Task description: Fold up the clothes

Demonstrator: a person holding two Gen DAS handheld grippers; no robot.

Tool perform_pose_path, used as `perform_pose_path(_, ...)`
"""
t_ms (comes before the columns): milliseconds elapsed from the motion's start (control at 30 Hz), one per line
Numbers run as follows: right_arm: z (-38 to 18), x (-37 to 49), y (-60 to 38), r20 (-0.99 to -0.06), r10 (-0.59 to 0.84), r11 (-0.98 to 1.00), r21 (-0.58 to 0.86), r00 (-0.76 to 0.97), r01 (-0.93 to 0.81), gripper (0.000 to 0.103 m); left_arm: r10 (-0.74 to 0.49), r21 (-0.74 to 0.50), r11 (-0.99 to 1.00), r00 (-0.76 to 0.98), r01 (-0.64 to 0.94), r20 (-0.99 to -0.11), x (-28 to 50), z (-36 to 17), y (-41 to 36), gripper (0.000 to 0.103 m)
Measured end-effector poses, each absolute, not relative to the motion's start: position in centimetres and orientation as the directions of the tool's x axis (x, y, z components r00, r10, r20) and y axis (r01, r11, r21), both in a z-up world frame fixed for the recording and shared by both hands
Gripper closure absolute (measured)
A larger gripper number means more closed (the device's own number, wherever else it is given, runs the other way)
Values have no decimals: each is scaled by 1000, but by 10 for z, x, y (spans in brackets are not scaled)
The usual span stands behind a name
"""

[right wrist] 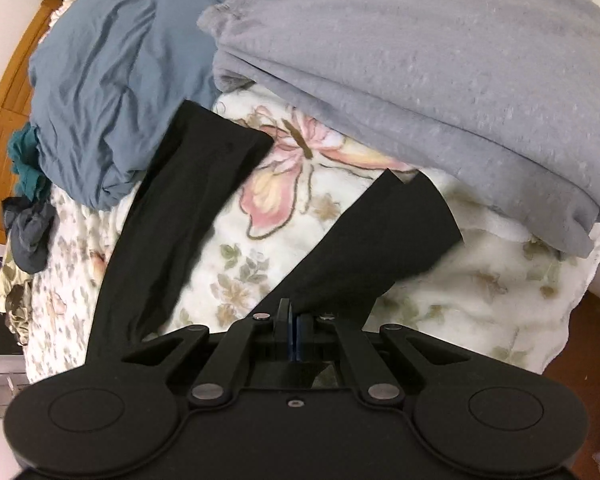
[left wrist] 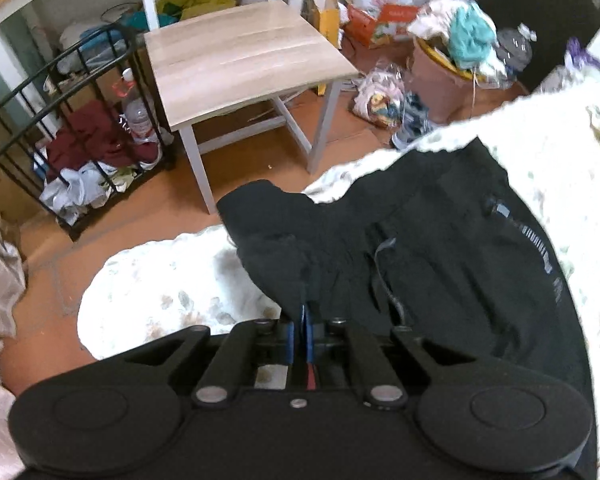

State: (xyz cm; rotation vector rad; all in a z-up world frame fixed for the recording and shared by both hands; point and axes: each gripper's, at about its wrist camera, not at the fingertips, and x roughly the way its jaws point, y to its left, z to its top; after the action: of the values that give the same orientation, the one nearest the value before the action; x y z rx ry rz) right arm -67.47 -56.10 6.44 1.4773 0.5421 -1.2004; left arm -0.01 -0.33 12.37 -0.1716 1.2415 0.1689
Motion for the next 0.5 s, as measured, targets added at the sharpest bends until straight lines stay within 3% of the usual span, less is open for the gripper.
perform_pose_path(167, 62, -688, -544, -890, -281, -361, 445, 360, 819, 102, 20, -53, 966, 278, -253, -960, -3, 115, 5, 99)
perform_pose_path(500, 82, -676, -560, -871, -326, -357, 474, 368, 805, 102, -95, -172, 964, 345, -202, -934, 27, 150, -14, 99)
